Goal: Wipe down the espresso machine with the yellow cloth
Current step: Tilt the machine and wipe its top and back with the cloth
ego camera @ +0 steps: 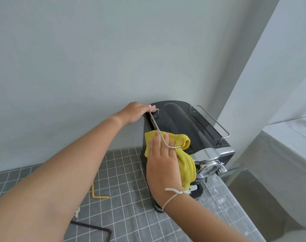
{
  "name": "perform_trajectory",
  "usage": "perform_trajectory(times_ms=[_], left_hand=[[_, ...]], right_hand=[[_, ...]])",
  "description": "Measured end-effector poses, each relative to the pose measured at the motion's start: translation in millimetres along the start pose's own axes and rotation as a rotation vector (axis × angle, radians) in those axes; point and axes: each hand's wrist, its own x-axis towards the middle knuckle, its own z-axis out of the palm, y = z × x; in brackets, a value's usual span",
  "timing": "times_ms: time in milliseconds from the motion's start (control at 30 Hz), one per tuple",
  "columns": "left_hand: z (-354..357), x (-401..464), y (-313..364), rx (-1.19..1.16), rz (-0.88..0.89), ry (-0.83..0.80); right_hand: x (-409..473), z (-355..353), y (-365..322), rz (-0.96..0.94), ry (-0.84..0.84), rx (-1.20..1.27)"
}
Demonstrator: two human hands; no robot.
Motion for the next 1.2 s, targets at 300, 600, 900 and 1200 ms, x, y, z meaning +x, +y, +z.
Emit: perform_trajectory(times_ms=[300,600,900,1200], left_hand=[[2.4,-3.0,0.8,0.027,0.003,0.02],[3.1,-5.4,3.0,0.048,-0.004,0.036],[1.8,-6.5,0.0,0.043,-0.001,0.049],[6.3,-4.1,-0.4,0.035,0.012,0.075]], right_hand=[[-41.7,21.5,45.2,-0.278,0.291,0.132],[-52.6,26.6,74.8,-0.355,0.389,0.295],[-69.3,33.0,93.2,-0.16,0.317,0.439],[-57.3,17.4,99.7,-0.019,0.216,0.413]])
